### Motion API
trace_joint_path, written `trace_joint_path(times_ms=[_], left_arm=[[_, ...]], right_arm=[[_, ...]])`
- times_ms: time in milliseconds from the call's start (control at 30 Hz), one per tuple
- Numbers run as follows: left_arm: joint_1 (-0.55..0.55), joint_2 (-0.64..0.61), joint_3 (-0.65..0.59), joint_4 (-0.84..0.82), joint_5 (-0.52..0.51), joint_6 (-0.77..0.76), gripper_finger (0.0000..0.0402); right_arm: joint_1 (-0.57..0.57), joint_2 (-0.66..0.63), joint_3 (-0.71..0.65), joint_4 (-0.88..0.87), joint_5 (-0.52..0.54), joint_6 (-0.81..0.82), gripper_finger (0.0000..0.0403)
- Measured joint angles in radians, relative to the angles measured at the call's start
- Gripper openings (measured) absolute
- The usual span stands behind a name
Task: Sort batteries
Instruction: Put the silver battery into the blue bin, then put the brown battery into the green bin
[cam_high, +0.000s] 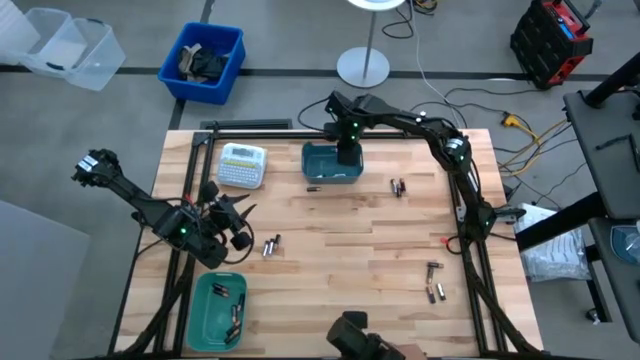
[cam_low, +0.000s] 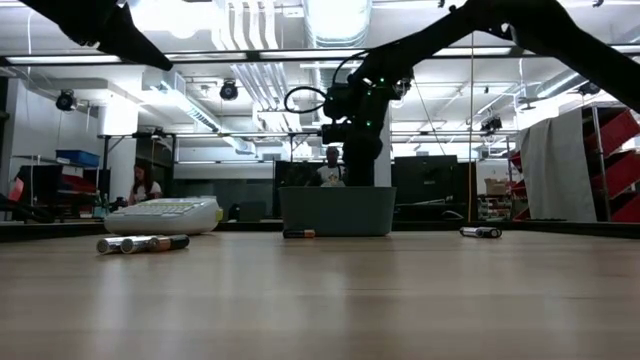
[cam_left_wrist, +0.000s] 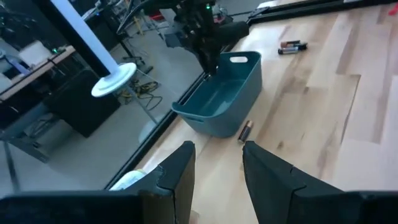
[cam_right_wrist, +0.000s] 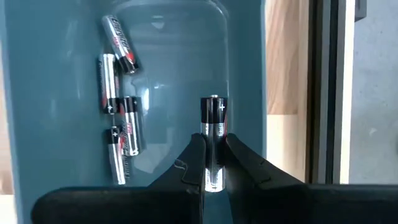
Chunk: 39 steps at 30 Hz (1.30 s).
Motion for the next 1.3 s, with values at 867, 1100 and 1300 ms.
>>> trace_joint_path(times_ms=[867, 1100, 1300], left_arm=[[0.000, 0.125, 0.000, 0.163, 0.091, -0.005, 0.0116], [0.000, 0.146, 0.000, 0.169, 0.086, 0.027, 0.0116], [0.000, 0.144, 0.000, 0.170, 0.052, 0.080, 0.0116]], right_arm=[[0.019, -0.004, 0.002, -0.075, 0.000, 0.070, 0.0057], [0.019, -0.004, 0.011, -0.088, 0.001, 0.118, 0.0143], [0.024, -0.051, 0.077, -0.191, 0.001, 0.210, 0.0200]])
